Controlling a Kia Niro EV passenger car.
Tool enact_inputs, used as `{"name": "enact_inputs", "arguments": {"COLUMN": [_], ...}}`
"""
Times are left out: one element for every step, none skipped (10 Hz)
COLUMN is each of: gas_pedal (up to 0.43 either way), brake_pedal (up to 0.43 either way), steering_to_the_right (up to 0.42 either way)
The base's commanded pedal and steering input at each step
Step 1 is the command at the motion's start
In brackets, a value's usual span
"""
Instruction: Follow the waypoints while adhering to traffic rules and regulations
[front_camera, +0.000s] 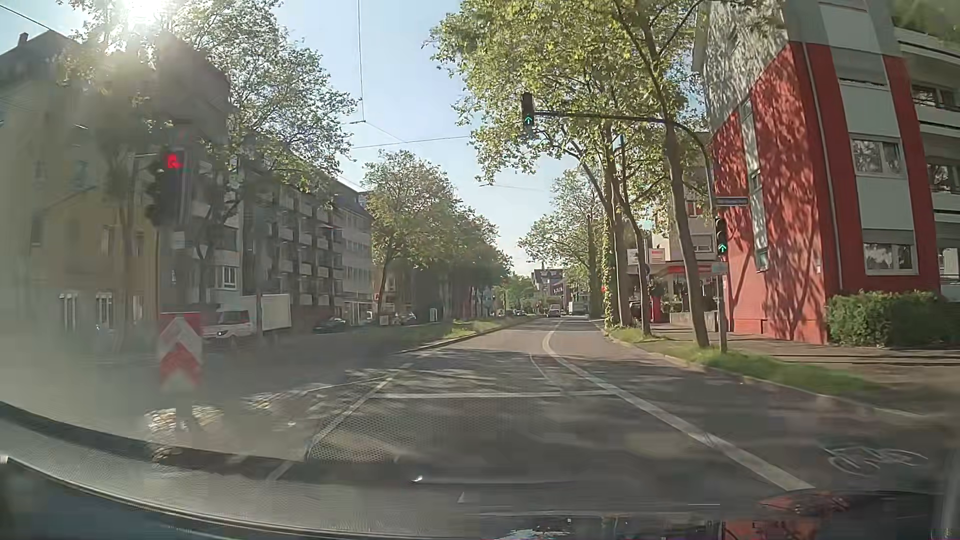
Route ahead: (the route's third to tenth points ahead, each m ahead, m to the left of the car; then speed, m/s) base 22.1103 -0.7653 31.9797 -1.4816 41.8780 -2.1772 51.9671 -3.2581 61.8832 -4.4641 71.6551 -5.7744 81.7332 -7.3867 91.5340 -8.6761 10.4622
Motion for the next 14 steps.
{"name": "enact_inputs", "arguments": {"gas_pedal": [0.118,0.118,0.118,0.118,0.118,0.118,0.118,0.13,0.138,0.138,0.138,0.138,0.15,0.15], "brake_pedal": [0.0,0.0,0.0,0.0,0.0,0.0,0.0,0.0,0.0,0.0,0.0,0.0,0.0,0.0], "steering_to_the_right": [-0.016,-0.016,-0.015,-0.011,-0.003,0.001,0.004,0.006,0.009,0.013,0.018,0.022,0.024,0.026]}}
